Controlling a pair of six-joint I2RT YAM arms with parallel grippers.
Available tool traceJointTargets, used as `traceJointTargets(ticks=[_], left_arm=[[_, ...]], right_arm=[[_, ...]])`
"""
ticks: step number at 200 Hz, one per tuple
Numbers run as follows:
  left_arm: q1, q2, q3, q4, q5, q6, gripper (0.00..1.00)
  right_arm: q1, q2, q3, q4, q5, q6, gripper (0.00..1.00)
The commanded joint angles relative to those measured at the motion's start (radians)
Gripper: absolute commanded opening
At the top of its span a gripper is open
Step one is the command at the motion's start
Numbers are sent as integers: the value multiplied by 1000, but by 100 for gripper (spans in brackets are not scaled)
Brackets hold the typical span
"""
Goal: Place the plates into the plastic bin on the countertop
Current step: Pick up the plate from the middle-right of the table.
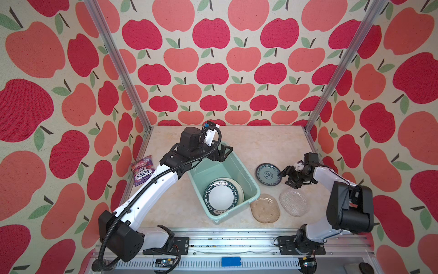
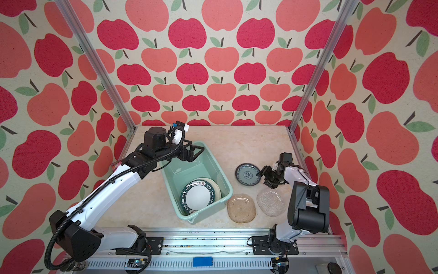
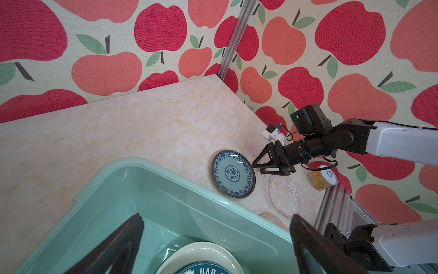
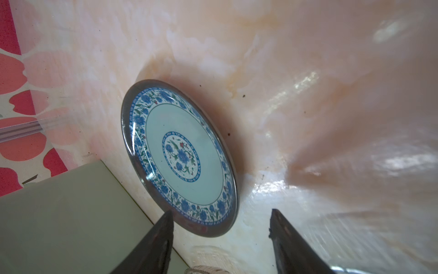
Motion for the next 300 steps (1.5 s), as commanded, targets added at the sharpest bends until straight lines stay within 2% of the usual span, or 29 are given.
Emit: traceJointTargets(ticks=[1, 35, 141, 200, 232, 270, 300], left_arm=[[-6, -13, 27, -32, -21, 19, 100], [-20, -39, 26, -49, -44, 34, 97], [-47, -128, 51, -145, -93, -37, 95], [-69, -136, 105, -185, -145, -68, 93], [-74, -152, 75, -179, -155, -80, 93], [-76, -119, 56, -145, -130, -86, 93], [-79, -73, 69, -107, -109, -91, 92]], right_arm=[[-5, 34, -28, 84, -40, 16, 63], [-8, 79, -38, 136, -62, 20, 57], [-10, 190, -66, 297, -126, 48, 32], [-12, 218, -32, 284, -147, 25, 19], [-13, 216, -32, 283, -146, 20, 12], [-28, 175, -45, 268, -154, 2, 3], [-36, 125, -24, 198, -142, -47, 2]])
